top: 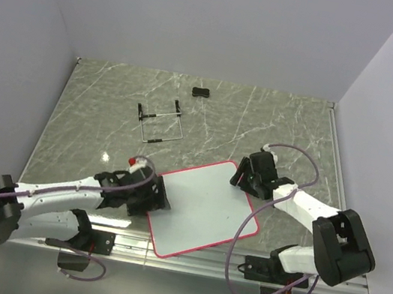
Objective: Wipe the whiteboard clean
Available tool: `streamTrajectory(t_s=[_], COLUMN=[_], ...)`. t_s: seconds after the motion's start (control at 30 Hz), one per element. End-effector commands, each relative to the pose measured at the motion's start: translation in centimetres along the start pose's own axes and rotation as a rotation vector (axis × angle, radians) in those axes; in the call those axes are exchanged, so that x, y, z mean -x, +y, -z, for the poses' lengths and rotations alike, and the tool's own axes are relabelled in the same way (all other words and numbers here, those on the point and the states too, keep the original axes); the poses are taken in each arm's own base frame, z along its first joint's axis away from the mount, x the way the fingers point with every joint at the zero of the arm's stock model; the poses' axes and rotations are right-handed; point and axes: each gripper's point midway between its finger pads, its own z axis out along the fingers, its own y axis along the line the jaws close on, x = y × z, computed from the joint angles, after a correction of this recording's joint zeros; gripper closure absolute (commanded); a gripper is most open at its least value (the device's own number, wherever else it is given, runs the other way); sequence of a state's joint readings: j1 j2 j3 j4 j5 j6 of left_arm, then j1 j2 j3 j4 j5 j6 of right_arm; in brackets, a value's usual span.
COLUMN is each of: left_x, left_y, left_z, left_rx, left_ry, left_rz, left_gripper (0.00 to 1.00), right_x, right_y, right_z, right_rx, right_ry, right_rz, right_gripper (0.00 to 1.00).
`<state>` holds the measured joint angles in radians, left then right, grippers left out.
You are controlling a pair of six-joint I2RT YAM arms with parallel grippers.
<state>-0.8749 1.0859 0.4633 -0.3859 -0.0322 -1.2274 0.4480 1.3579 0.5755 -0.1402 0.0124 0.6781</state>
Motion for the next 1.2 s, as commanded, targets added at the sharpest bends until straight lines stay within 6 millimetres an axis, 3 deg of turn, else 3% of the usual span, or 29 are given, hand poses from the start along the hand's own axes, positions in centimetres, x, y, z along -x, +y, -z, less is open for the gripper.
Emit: streamTrajectory(t_s=[0.0,0.07,0.13,0.27,0.37,0.53,0.67,0.73,0.77,0.93,1.0,1.07,1.1,1.17], left_x=[-9.8,-11.5,-12.3,-11.2,-11.7,-14.0,-16.8,-16.6,-16.3,-14.7,-14.1,-13.3,-13.4,-12.5], left_y=[-3.1,-1.5,-1.1,-3.0,-3.5,-3.1,-0.9,0.5,-0.3,-0.1,-1.8,-1.5,-2.8,-2.7], left_z=[2.7,3.0,3.8,6.1,6.2,4.2,2.3,1.7,2.2,2.5,3.0,2.6,3.3,3.1], left_rx=[-0.087,-0.023,-0.001,-0.045,-0.044,0.007,-0.028,-0.088,-0.147,-0.292,-0.409,-0.456,-0.518,-0.576], left_ry=[0.367,0.351,0.341,0.248,0.252,0.247,0.284,0.237,0.236,0.143,0.130,0.092,0.121,0.077], left_rz=[0.135,0.120,0.169,0.243,0.255,0.259,0.350,0.374,0.435,0.436,0.487,0.514,0.564,0.586], left_gripper=[0.10,0.10,0.09,0.10,0.10,0.10,0.16,0.21,0.25,0.27,0.31,0.31,0.31,0.30], right_x=[-16.5,-16.6,-16.7,-16.5,-16.3,-16.0,-15.7,-15.5,-15.5,-15.8,-16.1,-16.2,-16.2,-16.3], right_y=[3.9,3.7,3.6,3.3,3.1,3.5,3.6,3.4,3.3,2.6,2.3,2.1,2.0,1.9], right_z=[8.0,8.1,8.1,8.3,8.3,8.5,8.6,8.6,8.5,8.4,8.3,8.1,8.1,8.0], right_rx=[0.213,0.219,0.229,0.239,0.248,0.275,0.277,0.268,0.262,0.235,0.226,0.218,0.215,0.208], right_ry=[0.783,0.773,0.765,0.744,0.722,0.712,0.704,0.702,0.700,0.718,0.731,0.737,0.739,0.747], right_rz=[-0.118,-0.102,-0.089,-0.056,-0.027,-0.002,0.029,0.052,0.058,0.083,0.093,0.100,0.102,0.107], right_gripper=[0.30,0.30,0.30,0.30,0.30,0.31,0.31,0.31,0.31,0.31,0.31,0.31,0.31,0.31])
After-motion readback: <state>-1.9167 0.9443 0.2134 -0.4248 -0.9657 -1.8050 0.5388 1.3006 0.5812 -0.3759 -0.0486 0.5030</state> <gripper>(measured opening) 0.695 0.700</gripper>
